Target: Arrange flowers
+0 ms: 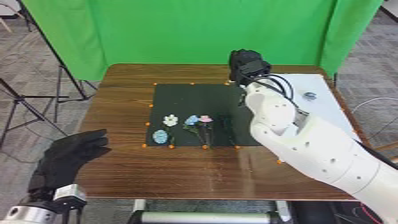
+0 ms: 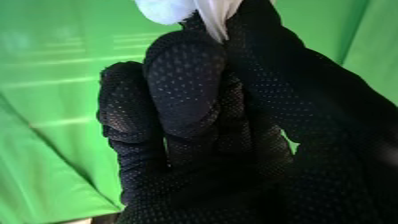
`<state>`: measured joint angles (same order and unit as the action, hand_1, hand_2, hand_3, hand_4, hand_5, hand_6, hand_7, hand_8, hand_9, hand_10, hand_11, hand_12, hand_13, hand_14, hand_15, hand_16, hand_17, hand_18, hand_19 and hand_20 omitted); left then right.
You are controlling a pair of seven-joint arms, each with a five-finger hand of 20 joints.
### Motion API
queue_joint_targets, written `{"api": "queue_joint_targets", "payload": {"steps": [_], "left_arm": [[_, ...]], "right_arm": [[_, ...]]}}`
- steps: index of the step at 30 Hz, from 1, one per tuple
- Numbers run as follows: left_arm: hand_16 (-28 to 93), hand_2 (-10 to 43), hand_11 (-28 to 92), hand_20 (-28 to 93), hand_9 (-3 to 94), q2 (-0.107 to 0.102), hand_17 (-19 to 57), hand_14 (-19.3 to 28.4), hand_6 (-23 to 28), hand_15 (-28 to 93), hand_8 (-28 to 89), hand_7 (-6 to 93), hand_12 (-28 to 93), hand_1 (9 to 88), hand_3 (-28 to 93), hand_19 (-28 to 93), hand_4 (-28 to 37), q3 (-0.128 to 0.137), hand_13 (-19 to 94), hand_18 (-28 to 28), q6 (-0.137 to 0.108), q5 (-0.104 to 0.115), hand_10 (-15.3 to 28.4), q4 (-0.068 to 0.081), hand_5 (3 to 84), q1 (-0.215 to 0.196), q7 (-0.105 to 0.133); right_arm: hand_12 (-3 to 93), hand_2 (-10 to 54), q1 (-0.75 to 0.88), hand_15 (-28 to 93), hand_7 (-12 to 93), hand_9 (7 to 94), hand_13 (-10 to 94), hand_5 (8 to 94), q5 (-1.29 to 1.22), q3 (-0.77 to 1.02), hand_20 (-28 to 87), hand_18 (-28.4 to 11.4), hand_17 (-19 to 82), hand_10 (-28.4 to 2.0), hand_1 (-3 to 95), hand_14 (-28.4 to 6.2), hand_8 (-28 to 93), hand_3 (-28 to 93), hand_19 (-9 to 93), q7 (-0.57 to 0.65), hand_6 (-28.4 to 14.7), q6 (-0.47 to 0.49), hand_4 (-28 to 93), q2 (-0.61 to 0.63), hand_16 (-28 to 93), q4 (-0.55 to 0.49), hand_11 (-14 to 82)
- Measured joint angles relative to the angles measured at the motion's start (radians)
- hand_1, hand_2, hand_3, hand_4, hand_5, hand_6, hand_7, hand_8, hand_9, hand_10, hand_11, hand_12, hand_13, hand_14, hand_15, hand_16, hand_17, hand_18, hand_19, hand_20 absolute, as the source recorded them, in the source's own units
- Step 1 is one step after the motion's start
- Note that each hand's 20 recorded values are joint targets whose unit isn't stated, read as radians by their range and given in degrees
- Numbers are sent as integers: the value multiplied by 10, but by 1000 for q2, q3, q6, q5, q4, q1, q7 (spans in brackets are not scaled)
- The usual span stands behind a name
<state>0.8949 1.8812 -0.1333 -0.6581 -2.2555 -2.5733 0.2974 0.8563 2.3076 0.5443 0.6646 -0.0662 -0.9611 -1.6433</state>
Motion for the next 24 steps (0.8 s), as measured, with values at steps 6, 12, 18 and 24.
{"api": "queue_joint_targets", "payload": {"steps": [6,12,18,24], "left_arm": [[-128,55,352,487,485,1,4,284,159,685,-78,163,121,268,798,605,-164,7,393,283,8,0,241,0,543,9,-6],[-127,55,350,487,485,1,3,284,159,684,-78,163,121,268,798,605,-163,6,394,284,20,-3,242,8,543,18,-12],[-127,55,351,487,485,5,4,284,159,685,-78,162,121,268,798,605,-164,9,393,284,28,-6,242,10,543,25,-23],[-127,55,351,487,485,6,4,284,159,684,-78,161,122,268,798,605,-163,12,394,284,32,-7,242,11,543,27,-30]], "right_arm": [[401,-95,64,549,435,900,853,745,34,11,122,-148,569,-67,578,1,79,786,932,-12,1,0,-283,-77,310,51,172],[400,-95,110,550,438,900,852,746,56,-3,122,-148,568,-67,575,0,74,790,932,-11,2,-1,-283,-108,308,115,172],[400,-95,117,550,441,899,851,742,64,-20,123,-148,567,-66,574,-3,74,789,932,-2,3,-1,-283,-107,307,124,172],[398,-95,115,549,437,897,849,737,56,-28,124,-150,563,-65,563,-6,71,788,932,19,4,0,-283,-108,306,125,171]]}}
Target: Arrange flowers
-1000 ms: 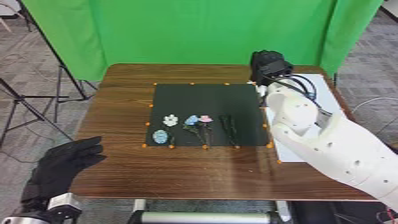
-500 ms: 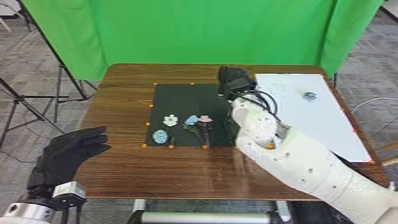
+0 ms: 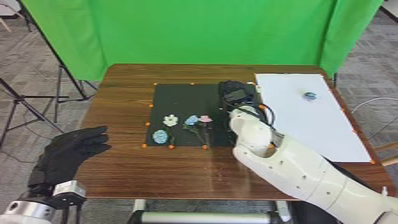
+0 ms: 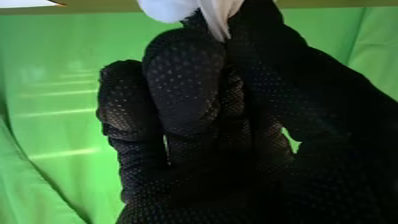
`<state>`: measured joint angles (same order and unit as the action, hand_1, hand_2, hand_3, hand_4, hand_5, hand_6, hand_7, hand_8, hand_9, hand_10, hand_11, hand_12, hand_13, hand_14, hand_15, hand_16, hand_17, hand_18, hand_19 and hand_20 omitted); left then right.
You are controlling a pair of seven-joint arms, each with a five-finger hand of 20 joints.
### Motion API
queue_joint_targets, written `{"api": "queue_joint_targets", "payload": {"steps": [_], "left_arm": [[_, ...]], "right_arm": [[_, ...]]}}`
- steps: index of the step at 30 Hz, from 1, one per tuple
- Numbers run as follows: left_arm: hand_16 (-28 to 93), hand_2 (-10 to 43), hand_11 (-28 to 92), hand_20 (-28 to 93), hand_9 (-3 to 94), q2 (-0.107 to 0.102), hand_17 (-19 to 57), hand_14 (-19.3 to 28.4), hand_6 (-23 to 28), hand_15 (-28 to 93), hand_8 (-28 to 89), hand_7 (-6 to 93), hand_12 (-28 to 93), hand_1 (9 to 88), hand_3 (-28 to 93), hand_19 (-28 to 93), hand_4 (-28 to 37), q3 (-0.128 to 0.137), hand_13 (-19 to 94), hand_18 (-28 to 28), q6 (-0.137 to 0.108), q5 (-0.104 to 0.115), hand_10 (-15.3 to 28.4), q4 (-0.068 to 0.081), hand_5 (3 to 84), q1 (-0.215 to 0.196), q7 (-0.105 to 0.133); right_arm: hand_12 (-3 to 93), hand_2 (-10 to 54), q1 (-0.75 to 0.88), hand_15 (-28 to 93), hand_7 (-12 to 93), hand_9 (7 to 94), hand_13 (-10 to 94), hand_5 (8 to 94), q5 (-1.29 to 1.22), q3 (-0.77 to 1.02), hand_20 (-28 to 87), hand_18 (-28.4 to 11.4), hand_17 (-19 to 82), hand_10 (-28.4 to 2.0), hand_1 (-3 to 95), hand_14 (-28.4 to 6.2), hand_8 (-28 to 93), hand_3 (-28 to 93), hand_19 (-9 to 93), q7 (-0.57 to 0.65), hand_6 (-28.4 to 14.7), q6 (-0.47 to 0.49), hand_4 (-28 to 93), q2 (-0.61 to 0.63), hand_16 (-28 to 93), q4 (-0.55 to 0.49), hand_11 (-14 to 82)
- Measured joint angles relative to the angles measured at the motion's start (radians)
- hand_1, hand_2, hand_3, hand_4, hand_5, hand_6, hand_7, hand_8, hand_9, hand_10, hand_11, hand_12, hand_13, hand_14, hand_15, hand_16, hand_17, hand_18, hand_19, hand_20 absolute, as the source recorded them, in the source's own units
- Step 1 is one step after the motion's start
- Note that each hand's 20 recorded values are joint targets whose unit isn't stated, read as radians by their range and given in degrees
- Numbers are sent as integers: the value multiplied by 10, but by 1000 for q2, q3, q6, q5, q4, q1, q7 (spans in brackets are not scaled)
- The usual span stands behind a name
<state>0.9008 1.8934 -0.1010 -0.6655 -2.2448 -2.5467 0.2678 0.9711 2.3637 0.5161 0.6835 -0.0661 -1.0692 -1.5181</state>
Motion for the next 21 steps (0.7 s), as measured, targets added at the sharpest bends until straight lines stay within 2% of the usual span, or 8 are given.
{"api": "queue_joint_targets", "payload": {"steps": [8,13,17,21], "left_arm": [[-126,56,350,488,488,1,4,284,159,690,-77,161,121,269,796,604,-163,2,402,284,2,0,243,1,543,1,-3],[-127,56,350,489,488,2,4,284,159,692,-76,161,122,269,796,604,-163,2,403,284,5,0,242,3,543,3,-8],[-128,56,351,488,488,3,4,284,159,691,-77,161,122,269,796,604,-162,1,402,284,5,0,243,4,543,8,-11],[-128,56,350,488,488,3,4,284,159,691,-76,162,122,270,795,605,-162,0,400,284,5,0,242,4,543,8,-11]], "right_arm": [[383,-95,-4,563,408,871,835,716,-33,-25,120,-154,558,-84,503,-24,84,769,932,45,-13,3,-282,1,279,-12,164],[302,-95,-13,591,357,831,830,719,-41,-42,100,-147,581,-113,463,-43,104,753,932,107,-34,15,-282,-8,235,-17,264],[223,-95,8,602,333,795,815,710,-32,12,102,-148,581,-140,428,-55,106,759,932,89,-43,36,-275,-23,228,-21,325],[205,-95,12,614,324,783,803,705,-32,34,105,-151,578,-146,404,-67,99,773,932,84,-44,48,-274,-23,225,-29,337]]}}
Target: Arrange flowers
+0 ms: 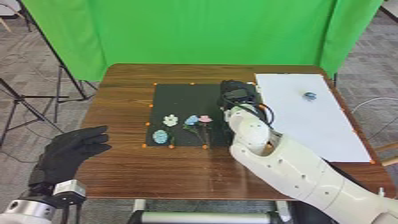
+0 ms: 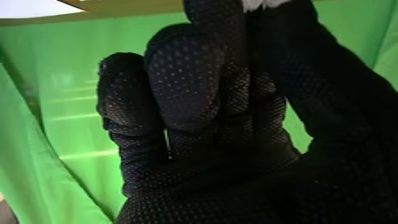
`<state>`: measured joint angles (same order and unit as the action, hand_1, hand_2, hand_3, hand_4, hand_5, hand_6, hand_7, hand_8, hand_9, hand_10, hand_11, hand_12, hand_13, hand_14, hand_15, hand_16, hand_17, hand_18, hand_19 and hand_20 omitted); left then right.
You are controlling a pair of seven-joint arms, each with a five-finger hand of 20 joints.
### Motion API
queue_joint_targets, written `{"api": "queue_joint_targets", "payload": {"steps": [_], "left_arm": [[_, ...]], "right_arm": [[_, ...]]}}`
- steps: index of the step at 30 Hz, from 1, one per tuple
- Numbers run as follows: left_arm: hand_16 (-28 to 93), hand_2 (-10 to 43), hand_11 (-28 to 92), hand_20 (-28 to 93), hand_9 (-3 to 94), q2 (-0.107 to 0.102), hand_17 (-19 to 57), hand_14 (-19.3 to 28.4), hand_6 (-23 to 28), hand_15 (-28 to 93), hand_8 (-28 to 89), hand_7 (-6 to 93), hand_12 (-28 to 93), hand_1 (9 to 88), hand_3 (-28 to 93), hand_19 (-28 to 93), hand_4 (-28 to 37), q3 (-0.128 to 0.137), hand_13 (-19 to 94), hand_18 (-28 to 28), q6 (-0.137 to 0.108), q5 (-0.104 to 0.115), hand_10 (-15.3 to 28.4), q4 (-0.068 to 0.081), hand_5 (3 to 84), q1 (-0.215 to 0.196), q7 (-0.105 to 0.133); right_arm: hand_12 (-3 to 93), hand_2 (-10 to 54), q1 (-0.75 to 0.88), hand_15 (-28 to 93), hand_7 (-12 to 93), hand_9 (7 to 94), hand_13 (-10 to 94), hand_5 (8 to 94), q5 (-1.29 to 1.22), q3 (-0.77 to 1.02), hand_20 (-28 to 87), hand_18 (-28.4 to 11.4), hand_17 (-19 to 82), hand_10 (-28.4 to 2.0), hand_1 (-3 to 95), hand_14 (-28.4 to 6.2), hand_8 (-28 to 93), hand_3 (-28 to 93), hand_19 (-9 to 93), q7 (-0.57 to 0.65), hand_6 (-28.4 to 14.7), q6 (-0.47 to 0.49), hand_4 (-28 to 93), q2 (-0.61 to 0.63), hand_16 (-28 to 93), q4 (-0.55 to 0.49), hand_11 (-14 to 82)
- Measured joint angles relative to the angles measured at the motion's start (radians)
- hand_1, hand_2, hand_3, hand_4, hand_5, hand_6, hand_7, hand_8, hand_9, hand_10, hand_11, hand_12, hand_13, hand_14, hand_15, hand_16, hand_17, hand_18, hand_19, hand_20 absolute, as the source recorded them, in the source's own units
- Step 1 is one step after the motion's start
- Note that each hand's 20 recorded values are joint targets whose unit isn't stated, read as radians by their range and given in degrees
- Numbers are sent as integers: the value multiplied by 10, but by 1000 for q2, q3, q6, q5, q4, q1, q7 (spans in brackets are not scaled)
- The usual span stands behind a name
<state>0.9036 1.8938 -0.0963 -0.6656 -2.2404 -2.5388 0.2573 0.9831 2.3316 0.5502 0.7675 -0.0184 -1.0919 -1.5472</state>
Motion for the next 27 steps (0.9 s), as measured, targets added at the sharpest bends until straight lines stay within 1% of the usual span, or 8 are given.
{"api": "queue_joint_targets", "payload": {"steps": [2,10,15,16,17,22,25,27], "left_arm": [[-128,56,350,488,488,0,4,284,160,691,-77,161,121,269,796,604,-161,0,400,284,0,0,242,0,543,-1,0],[-128,56,350,487,488,0,4,284,160,691,-76,161,121,270,796,605,-162,0,400,284,0,0,242,0,543,-2,0],[-128,56,351,487,488,2,4,284,158,691,-77,163,121,270,796,605,-162,-1,400,284,-1,0,242,-1,543,-8,1],[-128,56,351,487,487,2,4,284,158,690,-77,163,122,270,796,605,-162,-1,400,284,-1,0,242,-1,543,-11,2],[-128,56,352,486,487,2,4,284,159,690,-77,163,122,270,796,605,-162,-2,400,284,-1,0,242,-1,543,-14,4],[-128,55,351,486,488,4,4,284,159,690,-78,162,122,270,796,605,-162,-1,400,284,-7,2,242,-4,544,-40,21],[-128,56,351,486,488,4,4,284,159,690,-77,162,122,269,796,604,-162,2,400,284,-16,3,242,-8,544,-62,36],[-128,56,351,486,487,4,4,284,159,690,-77,162,121,269,796,605,-163,4,400,284,-22,4,241,-12,543,-77,46]], "right_arm": [[205,-95,-4,621,321,773,795,701,1,-4,107,-152,574,-149,394,-73,93,779,932,-3,-45,0,-272,1,225,0,337],[201,-95,-12,631,316,762,783,696,13,-7,111,-154,570,-153,372,-80,62,790,932,-8,-46,3,-270,1,217,0,337],[198,-95,-11,638,318,758,777,694,9,-4,116,-155,569,-156,349,-85,-38,795,932,-12,-47,10,-253,6,211,-19,333],[199,-93,-11,639,322,758,776,696,6,-4,120,-156,568,-157,344,-87,-82,796,932,-14,-46,10,-247,10,209,-28,332],[198,-91,-11,639,322,756,775,695,4,-4,122,-158,566,-158,341,-88,-100,796,932,-16,-46,10,-244,15,209,-39,331],[196,-76,-24,652,294,707,735,660,-26,-14,144,-172,524,-168,329,-103,-115,799,932,-31,-57,10,-242,61,211,-112,318],[191,-61,-35,667,273,649,693,606,-71,-6,141,-171,483,-177,321,-108,-114,809,932,-54,-61,11,-244,105,203,-165,301],[192,-54,-34,679,273,638,684,596,-112,21,140,-168,479,-177,318,-106,-114,810,932,-91,-62,19,-244,140,201,-200,302]]}}
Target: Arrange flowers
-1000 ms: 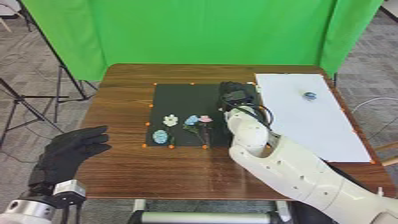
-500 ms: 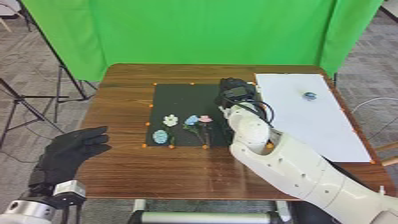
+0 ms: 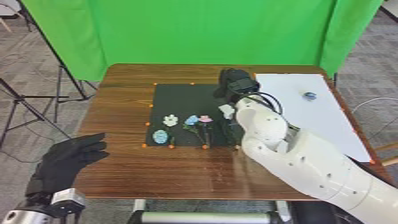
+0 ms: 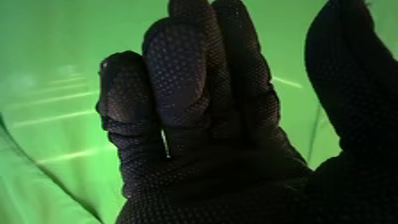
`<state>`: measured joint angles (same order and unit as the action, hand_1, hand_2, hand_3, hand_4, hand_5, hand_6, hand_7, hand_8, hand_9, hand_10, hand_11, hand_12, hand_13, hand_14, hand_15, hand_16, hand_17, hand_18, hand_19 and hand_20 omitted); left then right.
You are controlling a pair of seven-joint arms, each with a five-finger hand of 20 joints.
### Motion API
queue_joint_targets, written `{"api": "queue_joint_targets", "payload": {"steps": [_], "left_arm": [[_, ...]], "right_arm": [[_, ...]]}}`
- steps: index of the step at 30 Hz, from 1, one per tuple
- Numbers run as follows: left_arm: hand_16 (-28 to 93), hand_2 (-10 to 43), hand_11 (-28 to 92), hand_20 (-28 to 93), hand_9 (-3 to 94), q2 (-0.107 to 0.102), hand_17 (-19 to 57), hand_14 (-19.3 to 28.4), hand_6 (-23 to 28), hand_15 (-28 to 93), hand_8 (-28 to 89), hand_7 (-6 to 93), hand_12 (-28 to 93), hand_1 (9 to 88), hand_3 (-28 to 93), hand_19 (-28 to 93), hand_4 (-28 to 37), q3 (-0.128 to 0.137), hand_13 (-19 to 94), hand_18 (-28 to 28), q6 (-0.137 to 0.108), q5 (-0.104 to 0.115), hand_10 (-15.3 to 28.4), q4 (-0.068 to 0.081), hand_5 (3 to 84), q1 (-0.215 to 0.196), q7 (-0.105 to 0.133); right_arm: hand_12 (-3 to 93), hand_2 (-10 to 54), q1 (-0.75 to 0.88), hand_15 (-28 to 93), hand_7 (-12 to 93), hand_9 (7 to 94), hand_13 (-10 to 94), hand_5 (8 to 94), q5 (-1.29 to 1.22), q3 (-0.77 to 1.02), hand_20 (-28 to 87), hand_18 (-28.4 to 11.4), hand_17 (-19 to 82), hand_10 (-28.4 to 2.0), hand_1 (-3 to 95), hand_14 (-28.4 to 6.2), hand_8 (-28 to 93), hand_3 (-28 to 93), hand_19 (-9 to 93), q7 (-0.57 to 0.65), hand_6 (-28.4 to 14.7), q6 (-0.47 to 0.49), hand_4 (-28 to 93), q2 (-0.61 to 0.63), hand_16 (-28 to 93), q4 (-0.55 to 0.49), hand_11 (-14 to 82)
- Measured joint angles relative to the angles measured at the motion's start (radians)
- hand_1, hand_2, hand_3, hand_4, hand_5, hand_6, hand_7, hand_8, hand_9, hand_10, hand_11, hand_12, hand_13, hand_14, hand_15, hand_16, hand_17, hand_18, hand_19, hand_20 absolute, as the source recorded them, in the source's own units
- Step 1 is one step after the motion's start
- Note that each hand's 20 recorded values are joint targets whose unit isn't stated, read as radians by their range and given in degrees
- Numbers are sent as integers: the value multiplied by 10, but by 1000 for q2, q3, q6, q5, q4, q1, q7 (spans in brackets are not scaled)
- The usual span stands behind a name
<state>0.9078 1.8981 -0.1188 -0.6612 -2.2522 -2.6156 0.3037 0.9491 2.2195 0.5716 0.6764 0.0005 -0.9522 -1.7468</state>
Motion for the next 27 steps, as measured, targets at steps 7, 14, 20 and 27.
{"api": "queue_joint_targets", "payload": {"steps": [7,14,20,27], "left_arm": [[-128,56,351,483,487,0,4,284,159,689,-78,161,121,269,796,604,-163,2,399,284,-11,0,242,-5,544,-18,13],[-128,57,351,486,487,0,4,284,160,690,-77,161,121,270,795,607,-165,-4,399,284,-17,3,242,-9,544,-23,26],[-128,57,351,487,486,12,6,284,160,691,-77,160,121,272,794,609,-163,-6,400,284,-17,2,242,-12,544,-21,14],[-127,57,352,491,486,22,7,284,161,693,-76,160,121,272,797,609,-160,-19,400,284,-16,1,242,-12,544,-4,-5]], "right_arm": [[169,-48,58,712,218,551,645,527,-75,195,157,-162,467,-189,305,-108,-114,822,932,-122,-76,109,-254,118,183,-41,211],[164,-49,149,711,185,502,627,496,-86,334,138,-162,467,-196,290,-113,-105,823,932,-56,-78,165,-257,188,171,9,158],[157,-46,178,660,167,449,613,456,-82,403,43,-173,465,-179,288,-124,-106,825,932,-14,-68,228,-257,166,147,120,104],[156,-51,176,657,161,430,621,438,-47,415,33,-174,479,-176,294,-122,-106,830,932,40,-64,307,-262,140,145,191,81]]}}
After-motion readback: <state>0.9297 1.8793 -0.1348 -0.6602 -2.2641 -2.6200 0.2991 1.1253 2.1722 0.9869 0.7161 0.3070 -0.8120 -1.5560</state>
